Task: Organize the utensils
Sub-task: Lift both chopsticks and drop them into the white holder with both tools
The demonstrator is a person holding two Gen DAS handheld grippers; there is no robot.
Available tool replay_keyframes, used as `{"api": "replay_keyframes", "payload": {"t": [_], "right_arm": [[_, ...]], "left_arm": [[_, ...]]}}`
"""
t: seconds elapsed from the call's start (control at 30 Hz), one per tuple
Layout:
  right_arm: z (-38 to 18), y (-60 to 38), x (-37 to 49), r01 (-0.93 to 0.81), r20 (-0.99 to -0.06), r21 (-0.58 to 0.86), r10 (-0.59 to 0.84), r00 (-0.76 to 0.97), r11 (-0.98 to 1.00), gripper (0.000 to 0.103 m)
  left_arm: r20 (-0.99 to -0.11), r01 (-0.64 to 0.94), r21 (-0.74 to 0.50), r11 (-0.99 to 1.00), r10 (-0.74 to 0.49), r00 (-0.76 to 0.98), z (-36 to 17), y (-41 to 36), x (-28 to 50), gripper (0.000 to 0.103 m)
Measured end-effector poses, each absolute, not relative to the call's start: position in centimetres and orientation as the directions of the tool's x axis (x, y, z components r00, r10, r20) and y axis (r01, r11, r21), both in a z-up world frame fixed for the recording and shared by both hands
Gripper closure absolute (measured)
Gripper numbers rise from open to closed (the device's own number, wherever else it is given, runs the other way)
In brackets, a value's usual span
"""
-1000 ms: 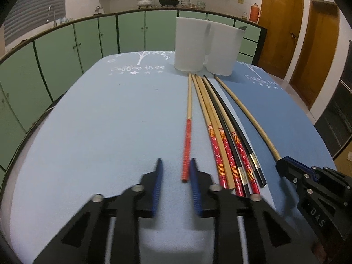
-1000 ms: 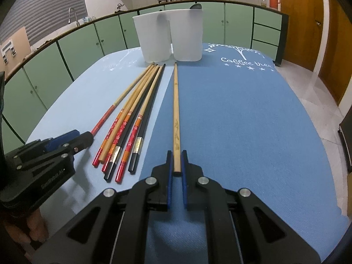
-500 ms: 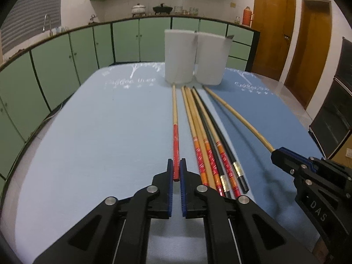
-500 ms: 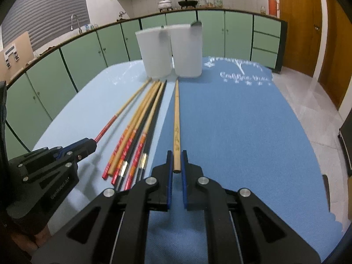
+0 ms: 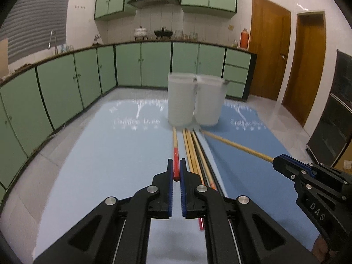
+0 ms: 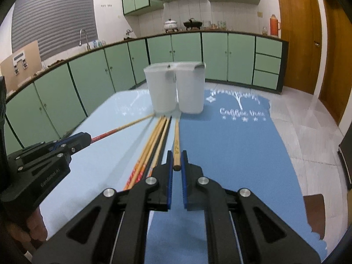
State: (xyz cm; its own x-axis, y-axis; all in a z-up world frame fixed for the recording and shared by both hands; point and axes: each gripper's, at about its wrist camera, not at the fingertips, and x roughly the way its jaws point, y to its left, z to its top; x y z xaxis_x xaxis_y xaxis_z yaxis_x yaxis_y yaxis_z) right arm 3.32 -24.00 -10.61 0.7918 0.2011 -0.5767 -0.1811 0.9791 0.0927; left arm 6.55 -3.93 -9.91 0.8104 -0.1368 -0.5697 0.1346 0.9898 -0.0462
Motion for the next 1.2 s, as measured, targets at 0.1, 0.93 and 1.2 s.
{"api": "replay_keyframes", "payload": {"t": [0.1,0.93,1.2], "right_arm": [[-8.7,-24.4,3.5,-0.191,-0.543,0.094,0.211,0.813,0.977,0.097],[6.6,-27.5,12.6,-0.317,-0.375,0.181,0.364,0.853,0.931,0.097],[10.4,-28.4,16.8,-0.315,-0.321,0.155,0.349,0.880,0.936,0.097]], "left_arm": [[-0.531,0.141,-0.047,0.989,-0.144,0.835,-8.1,-3.8,6.7,0.097],[-0.275,0.263,-0.119,0.957,-0.286,0.918,4.4,-2.9,12.3,0.098],[-0.185,0.278,-0.110,0.954,-0.294,0.938,8.6,-3.7,17.1,0.098]]}}
